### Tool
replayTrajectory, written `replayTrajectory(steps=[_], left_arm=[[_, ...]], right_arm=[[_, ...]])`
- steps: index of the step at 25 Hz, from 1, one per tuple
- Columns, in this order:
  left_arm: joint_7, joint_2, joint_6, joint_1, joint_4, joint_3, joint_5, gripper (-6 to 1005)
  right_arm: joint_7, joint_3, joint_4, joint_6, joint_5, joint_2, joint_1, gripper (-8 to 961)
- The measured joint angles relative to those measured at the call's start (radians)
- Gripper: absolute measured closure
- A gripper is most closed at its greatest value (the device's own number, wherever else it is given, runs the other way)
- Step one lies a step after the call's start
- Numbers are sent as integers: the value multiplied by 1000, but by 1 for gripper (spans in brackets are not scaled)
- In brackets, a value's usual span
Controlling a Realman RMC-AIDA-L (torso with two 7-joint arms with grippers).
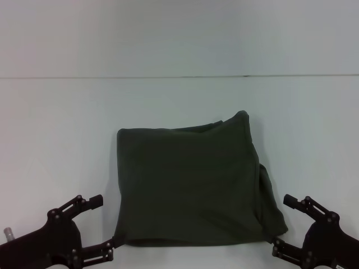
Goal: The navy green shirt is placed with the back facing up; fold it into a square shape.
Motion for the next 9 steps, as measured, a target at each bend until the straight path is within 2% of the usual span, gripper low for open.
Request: replayTrajectory(steps=[9], left_arm=[[0,0,-4,-1,-1,-4,-5,49]], right_arm=[[0,-2,2,2,0,0,20,54]])
